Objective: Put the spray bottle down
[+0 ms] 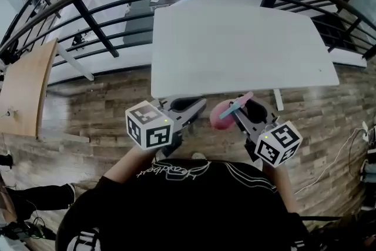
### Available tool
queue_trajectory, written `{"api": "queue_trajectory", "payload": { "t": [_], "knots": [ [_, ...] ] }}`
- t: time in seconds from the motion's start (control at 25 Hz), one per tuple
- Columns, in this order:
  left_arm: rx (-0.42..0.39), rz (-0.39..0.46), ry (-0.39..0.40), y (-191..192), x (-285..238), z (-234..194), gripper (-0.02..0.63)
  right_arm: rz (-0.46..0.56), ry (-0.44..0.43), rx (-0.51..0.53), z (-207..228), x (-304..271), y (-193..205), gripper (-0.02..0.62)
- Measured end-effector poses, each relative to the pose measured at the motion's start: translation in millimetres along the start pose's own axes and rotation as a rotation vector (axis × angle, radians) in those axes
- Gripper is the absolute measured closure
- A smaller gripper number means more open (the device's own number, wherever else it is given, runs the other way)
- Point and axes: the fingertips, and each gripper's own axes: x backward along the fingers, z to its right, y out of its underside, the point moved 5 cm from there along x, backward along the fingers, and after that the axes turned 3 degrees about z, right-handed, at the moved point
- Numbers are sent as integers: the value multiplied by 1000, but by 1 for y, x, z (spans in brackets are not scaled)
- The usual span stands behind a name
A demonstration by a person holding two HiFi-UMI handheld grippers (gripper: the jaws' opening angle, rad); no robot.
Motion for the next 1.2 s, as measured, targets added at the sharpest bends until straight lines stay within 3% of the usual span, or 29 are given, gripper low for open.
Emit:
{"api": "queue_trajectory", "payload": {
  "t": [0.28,0.68,1.2],
  "knots": [
    [0,13,-50,2,-13,-6,598,18,-33,0,24,-4,-1,457],
    [6,0,-42,4,-24,-21,598,4,-37,0,35,-17,4,457],
    [40,-51,-52,-7,-59,-107,598,-66,-17,-19,91,-90,15,457]
  ]
}}
